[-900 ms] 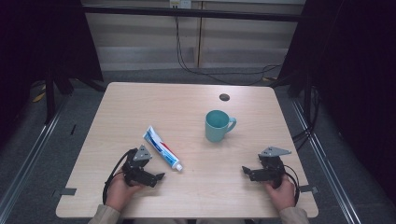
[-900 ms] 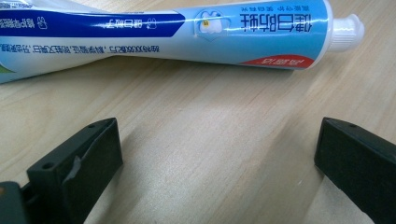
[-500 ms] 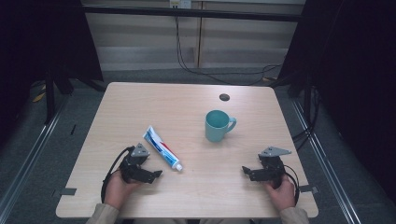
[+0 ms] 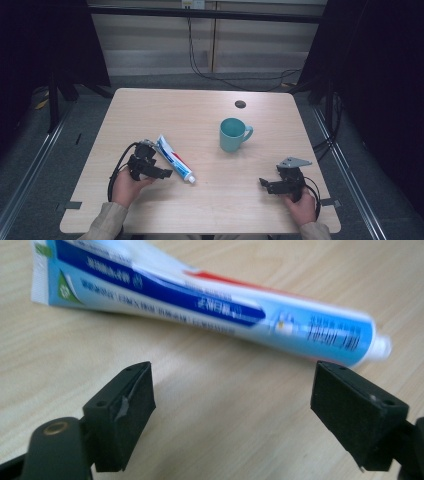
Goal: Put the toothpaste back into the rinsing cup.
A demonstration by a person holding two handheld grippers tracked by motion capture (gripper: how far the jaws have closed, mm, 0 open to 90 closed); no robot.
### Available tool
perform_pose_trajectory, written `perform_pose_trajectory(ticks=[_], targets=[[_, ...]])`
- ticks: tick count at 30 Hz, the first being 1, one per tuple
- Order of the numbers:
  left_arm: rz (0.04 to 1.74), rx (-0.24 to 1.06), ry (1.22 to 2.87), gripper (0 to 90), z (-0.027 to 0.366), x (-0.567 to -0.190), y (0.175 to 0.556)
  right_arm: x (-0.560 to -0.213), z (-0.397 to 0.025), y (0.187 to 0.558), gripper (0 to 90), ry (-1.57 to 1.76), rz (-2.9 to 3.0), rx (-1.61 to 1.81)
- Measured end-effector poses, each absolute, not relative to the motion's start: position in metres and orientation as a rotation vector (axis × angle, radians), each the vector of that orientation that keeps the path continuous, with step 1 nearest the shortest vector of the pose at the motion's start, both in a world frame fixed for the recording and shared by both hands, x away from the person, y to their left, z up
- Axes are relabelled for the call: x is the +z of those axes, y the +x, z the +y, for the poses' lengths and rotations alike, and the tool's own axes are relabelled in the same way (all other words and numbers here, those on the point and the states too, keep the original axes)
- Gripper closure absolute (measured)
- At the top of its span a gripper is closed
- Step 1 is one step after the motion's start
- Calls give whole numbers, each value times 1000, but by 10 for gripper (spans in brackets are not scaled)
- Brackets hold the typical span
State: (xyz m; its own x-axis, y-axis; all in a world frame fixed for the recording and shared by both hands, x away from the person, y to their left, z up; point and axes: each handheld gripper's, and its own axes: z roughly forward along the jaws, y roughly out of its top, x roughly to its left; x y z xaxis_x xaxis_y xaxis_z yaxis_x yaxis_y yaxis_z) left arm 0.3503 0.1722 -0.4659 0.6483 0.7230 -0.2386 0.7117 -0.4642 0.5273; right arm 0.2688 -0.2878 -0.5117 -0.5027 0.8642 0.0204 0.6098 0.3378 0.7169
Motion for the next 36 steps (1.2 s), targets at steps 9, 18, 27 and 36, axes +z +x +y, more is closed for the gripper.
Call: perform_pose_trajectory(ticks=[9, 18, 27, 36], targets=[[1207, -19, 2239, 182, 164, -459, 368, -512, -288, 269, 115, 1303, 2244, 963], [1338, -33, 2206, 174, 157, -457, 380, -512, -288, 269, 115, 1301, 2244, 963], [1456, -49, 2174, 178, 153, -463, 389, -512, -288, 269, 115, 1303, 2244, 963], [1506, -53, 2171, 167, 146, -466, 392, -512, -288, 269, 115, 1303, 2243, 964]])
